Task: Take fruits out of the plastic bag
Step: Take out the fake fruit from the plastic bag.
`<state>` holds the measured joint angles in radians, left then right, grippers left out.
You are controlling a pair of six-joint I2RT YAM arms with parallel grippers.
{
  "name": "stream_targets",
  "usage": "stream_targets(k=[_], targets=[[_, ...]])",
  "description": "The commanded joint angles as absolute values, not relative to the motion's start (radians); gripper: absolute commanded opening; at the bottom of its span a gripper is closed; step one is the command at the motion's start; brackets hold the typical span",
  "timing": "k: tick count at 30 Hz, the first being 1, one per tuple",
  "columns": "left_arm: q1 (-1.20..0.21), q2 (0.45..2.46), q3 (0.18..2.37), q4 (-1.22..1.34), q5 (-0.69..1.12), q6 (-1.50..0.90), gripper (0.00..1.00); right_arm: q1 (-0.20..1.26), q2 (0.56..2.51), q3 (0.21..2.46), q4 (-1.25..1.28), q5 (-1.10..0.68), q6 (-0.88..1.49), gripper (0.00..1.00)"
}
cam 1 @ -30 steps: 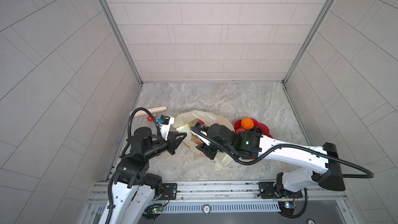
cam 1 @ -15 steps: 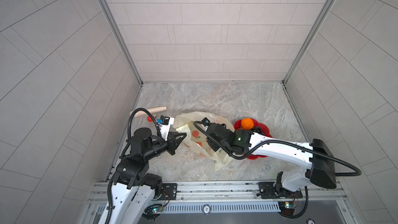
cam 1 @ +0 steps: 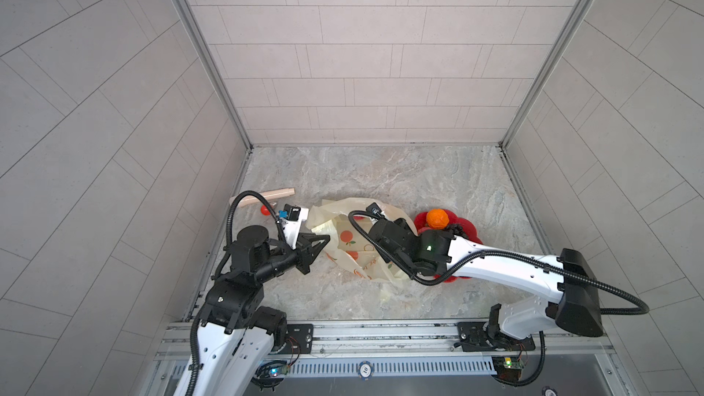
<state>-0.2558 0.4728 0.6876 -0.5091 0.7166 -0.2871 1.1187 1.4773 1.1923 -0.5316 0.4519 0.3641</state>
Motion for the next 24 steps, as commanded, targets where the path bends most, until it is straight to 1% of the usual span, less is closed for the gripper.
stream_targets(k=[1, 3, 6, 13, 16, 24], targets=[[-0.259, 0.466, 0.680, -0.503, 0.711, -0.265, 0.04, 1.127, 1.546, 1.241, -0.460, 0.450, 0.344, 0.53], [-0.259, 0.472, 0.683, -0.510, 0.699, -0.265, 0.04, 1.124, 1.583, 1.252, -0.419, 0.448, 0.327, 0.56], [-0.259, 0.481, 0.686, -0.519, 0.681, -0.263, 0.04, 1.098, 1.632, 1.271, -0.386, 0.416, 0.312, 0.58], [-0.259, 0.507, 0.691, -0.528, 0.668, -0.262, 0.04, 0.984, 1.729, 1.310, -0.346, 0.270, 0.318, 0.64], [-0.260, 0.512, 0.692, -0.529, 0.663, -0.262, 0.05, 0.941, 1.777, 1.335, -0.332, 0.238, 0.318, 0.66], [-0.258, 0.551, 0.698, -0.554, 0.593, -0.255, 0.05, 0.873, 1.900, 1.443, -0.340, 0.171, 0.307, 0.69]])
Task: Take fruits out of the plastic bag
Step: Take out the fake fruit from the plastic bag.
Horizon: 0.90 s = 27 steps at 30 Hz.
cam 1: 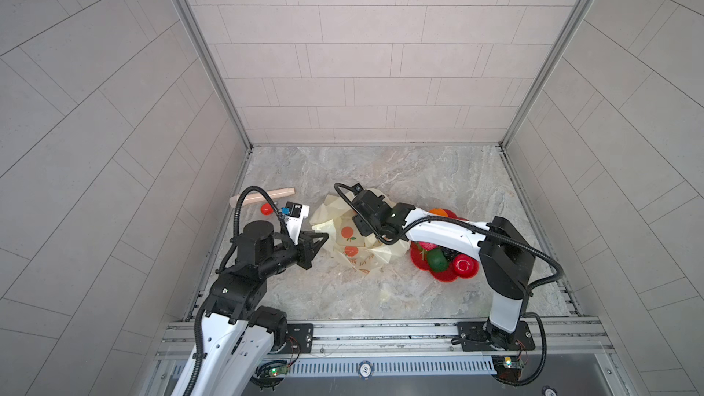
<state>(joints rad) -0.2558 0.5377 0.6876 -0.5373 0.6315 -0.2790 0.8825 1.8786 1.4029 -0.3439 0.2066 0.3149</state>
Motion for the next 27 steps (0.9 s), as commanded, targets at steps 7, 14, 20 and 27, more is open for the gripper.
stream_targets(k=[7, 14, 20, 27], targets=[[-0.258, 0.597, 0.718, -0.580, 0.542, -0.272, 0.04, 0.829, 1.956, 1.512, -0.366, 0.154, 0.311, 0.73], [-0.259, 0.549, 0.701, -0.537, 0.661, -0.286, 0.04, 0.766, 2.003, 1.576, -0.408, 0.100, 0.319, 0.74], [-0.259, 0.595, 0.698, -0.522, 0.681, -0.288, 0.05, 0.743, 2.070, 1.644, -0.448, 0.096, 0.312, 0.75], [-0.259, 0.631, 0.703, -0.514, 0.715, -0.291, 0.04, 0.721, 2.148, 1.714, -0.474, 0.075, 0.324, 0.75]])
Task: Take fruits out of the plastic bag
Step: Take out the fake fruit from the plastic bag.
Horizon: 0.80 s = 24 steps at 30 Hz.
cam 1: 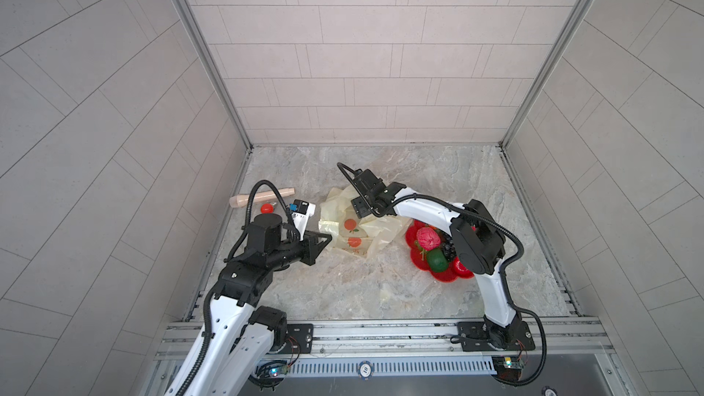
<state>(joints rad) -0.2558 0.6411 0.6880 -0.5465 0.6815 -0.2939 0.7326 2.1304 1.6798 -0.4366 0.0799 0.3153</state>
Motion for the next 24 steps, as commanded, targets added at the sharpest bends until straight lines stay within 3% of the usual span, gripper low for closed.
stream_targets(k=[1, 24], targets=[[-0.260, 0.628, 0.700, -0.508, 0.716, -0.294, 0.04, 0.718, 2.161, 1.726, -0.479, 0.074, 0.323, 0.75], [-0.259, 0.652, 0.687, -0.478, 0.748, -0.305, 0.04, 0.677, 2.309, 1.865, -0.419, 0.004, 0.315, 0.74]])
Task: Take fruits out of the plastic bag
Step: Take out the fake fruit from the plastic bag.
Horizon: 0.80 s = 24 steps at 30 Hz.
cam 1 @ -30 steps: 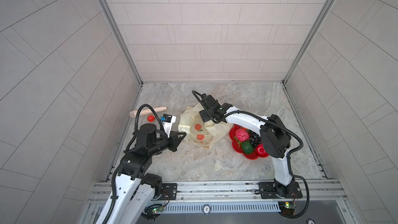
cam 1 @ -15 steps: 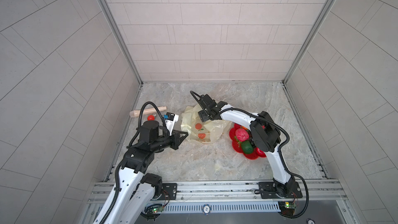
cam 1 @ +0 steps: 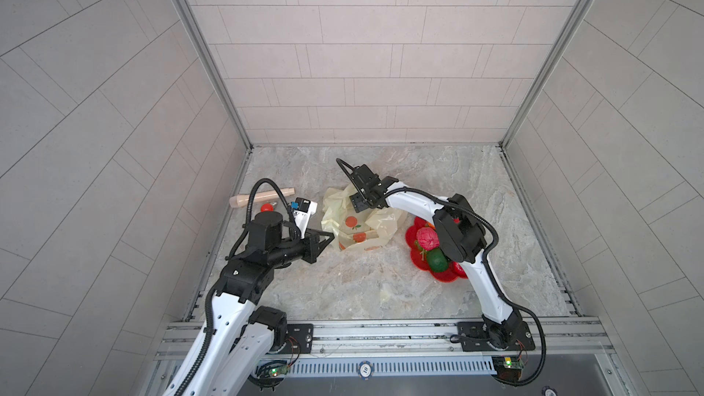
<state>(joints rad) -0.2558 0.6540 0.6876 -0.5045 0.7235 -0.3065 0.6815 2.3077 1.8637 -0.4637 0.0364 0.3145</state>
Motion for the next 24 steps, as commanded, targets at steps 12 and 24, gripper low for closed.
stream_targets(k=[12, 24], targets=[[-0.259, 0.657, 0.686, -0.480, 0.742, -0.304, 0.04, 0.678, 2.326, 1.852, -0.261, -0.035, 0.474, 0.75], [-0.259, 0.653, 0.686, -0.486, 0.734, -0.298, 0.04, 0.689, 2.366, 1.894, -0.295, 0.022, 0.505, 0.64]])
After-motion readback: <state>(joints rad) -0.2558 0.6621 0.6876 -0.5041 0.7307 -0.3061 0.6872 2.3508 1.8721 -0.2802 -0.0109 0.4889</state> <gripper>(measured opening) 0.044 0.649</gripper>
